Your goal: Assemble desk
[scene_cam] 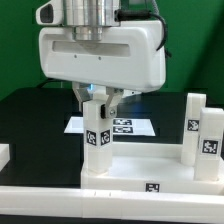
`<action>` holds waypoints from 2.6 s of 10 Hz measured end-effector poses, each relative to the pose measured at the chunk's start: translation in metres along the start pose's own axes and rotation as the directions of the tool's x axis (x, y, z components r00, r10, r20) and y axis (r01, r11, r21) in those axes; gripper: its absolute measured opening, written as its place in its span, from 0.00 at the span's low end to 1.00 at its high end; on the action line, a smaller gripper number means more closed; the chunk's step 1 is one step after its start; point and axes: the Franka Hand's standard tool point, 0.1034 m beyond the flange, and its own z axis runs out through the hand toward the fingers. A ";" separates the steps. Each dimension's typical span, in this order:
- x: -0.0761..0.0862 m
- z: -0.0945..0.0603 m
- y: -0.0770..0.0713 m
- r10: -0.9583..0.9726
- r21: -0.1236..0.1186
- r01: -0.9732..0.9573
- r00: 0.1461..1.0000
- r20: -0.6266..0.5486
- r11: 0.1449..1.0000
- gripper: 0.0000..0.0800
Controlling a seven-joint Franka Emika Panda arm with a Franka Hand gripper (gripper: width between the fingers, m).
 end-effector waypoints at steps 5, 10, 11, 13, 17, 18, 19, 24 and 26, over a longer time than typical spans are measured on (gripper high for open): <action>-0.001 0.004 0.001 0.445 -0.011 -0.445 0.896 0.006 0.896 0.36; 0.001 0.004 0.003 0.668 -0.009 -0.668 0.744 0.008 0.744 0.36; 0.000 0.004 0.002 0.715 -0.009 -0.715 0.699 0.008 0.699 0.46; 0.000 0.004 0.002 0.689 -0.011 -0.689 0.724 0.007 0.724 0.63; -0.001 0.005 0.003 0.383 -0.012 -0.383 0.924 0.010 0.924 0.81; -0.001 0.005 0.003 0.271 -0.018 -0.270 0.963 0.008 0.963 0.81; -0.002 0.005 0.002 0.194 -0.016 -0.194 0.981 0.007 0.981 0.81; -0.001 0.005 0.003 -0.151 -0.014 0.151 0.989 0.011 0.988 0.81; -0.002 0.005 0.002 -0.326 -0.031 0.326 0.945 0.007 0.945 0.81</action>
Offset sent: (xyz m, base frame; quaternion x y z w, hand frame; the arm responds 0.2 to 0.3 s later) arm -0.0011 0.0018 -0.0061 -0.0424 -0.0315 0.1793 0.9824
